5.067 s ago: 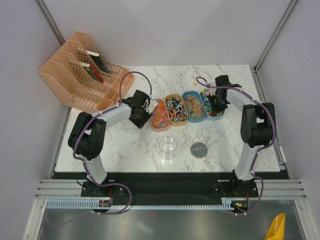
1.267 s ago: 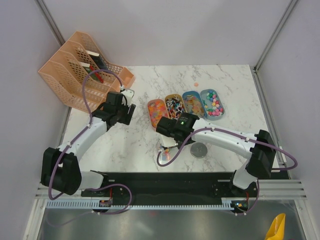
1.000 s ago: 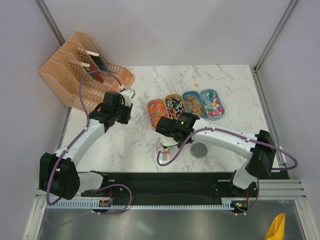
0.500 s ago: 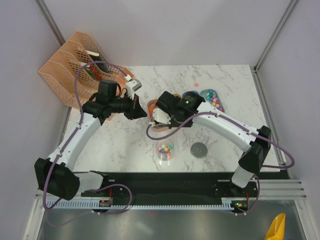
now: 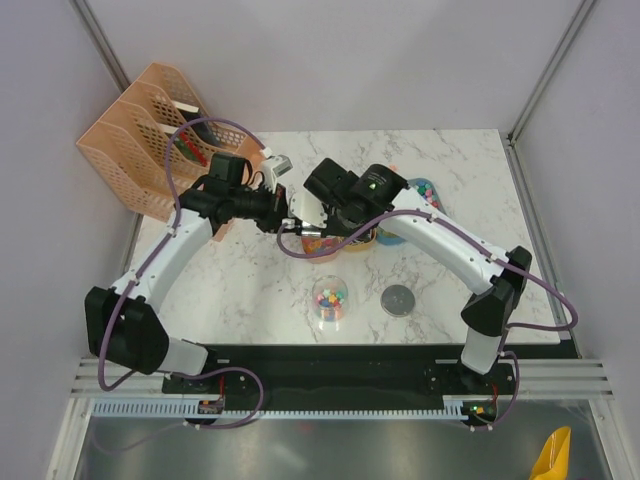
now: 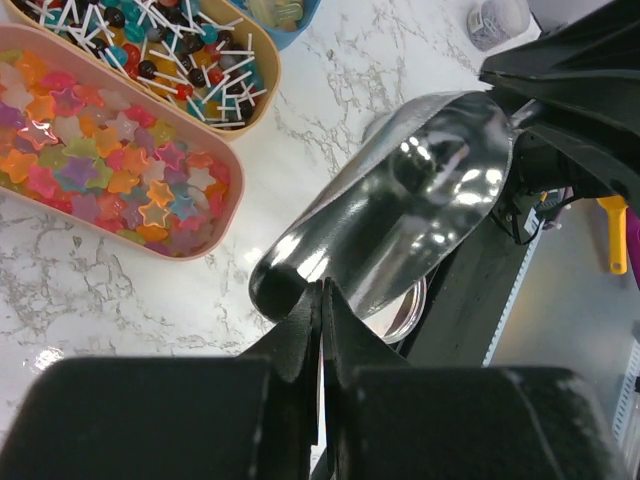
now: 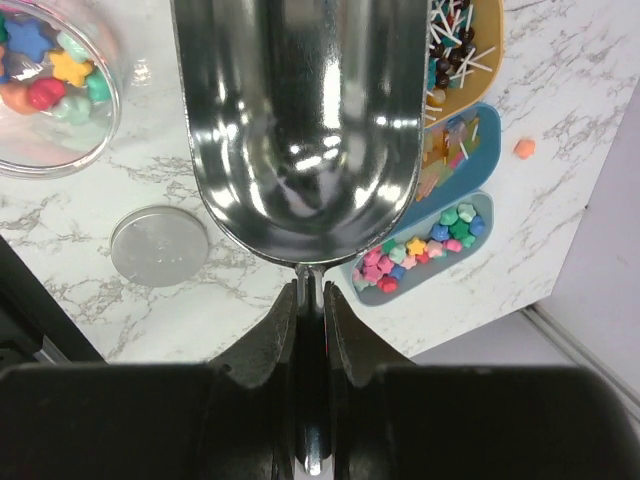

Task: Pack the candies
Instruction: Scoop the fake candies from the storage box, then place the fake candies in the packing bottle, then adjust the spatula.

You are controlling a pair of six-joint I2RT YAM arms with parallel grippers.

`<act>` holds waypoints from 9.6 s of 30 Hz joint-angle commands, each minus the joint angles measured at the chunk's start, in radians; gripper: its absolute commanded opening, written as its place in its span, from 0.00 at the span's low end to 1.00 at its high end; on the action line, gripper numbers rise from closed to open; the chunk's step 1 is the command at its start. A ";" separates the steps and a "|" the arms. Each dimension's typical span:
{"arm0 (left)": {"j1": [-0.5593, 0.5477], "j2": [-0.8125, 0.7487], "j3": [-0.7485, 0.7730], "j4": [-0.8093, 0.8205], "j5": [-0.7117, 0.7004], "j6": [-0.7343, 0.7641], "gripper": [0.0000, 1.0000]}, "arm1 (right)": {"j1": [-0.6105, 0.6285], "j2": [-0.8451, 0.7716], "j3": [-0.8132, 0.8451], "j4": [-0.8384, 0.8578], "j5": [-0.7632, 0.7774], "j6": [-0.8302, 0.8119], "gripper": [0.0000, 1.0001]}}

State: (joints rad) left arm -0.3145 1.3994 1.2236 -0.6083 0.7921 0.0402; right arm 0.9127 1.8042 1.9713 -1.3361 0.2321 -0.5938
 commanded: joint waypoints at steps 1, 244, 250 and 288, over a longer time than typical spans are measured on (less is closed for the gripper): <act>-0.005 0.047 0.031 -0.019 -0.016 -0.011 0.02 | 0.000 -0.022 0.093 0.044 -0.053 0.038 0.00; 0.089 -0.306 -0.248 0.128 -0.656 -0.023 0.56 | 0.215 -0.174 -0.584 -0.123 0.447 -0.210 0.00; 0.089 -0.316 -0.262 0.119 -0.570 -0.020 0.57 | 0.213 -0.193 -0.575 -0.121 0.483 -0.205 0.00; 0.060 0.107 0.062 0.093 0.076 -0.183 0.02 | 0.011 -0.143 0.040 -0.023 -0.123 0.029 0.00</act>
State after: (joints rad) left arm -0.2417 1.4811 1.2312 -0.5426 0.8810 -0.1131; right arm 0.9184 1.7340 1.9839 -1.3670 0.2024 -0.6060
